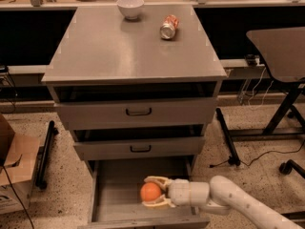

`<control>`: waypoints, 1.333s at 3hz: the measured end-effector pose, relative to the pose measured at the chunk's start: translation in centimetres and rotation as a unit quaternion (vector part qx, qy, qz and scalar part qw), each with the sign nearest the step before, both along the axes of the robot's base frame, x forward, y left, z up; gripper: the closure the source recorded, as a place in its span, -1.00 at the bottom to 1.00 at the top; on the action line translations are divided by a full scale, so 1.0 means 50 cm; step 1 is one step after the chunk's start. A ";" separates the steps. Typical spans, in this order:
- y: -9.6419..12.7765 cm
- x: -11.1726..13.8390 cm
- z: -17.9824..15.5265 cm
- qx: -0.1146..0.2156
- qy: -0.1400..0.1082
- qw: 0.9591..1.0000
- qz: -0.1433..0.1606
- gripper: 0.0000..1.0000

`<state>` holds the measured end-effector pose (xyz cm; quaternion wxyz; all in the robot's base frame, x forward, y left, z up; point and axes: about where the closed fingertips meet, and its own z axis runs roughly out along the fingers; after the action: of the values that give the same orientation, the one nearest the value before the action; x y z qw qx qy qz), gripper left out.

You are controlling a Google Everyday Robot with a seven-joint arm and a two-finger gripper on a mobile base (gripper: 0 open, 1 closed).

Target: Pick orange from bottom drawer and place on counter

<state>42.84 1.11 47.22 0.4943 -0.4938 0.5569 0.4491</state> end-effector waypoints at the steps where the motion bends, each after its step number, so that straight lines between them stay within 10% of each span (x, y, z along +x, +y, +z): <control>1: -0.068 -0.017 0.187 -0.028 -0.113 0.993 -0.015 1.00; 2: -0.087 0.007 0.415 -0.072 -0.227 0.971 -0.023 1.00; 3: -0.087 0.007 0.414 -0.072 -0.227 0.971 -0.023 1.00; 4: -0.074 0.027 0.455 -0.094 -0.261 0.961 -0.013 1.00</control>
Offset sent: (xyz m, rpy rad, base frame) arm 0.0246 -0.0673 0.3322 -0.2361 -0.7086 -0.0939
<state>44.19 -2.56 69.99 0.5800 -0.6306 0.4545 0.2439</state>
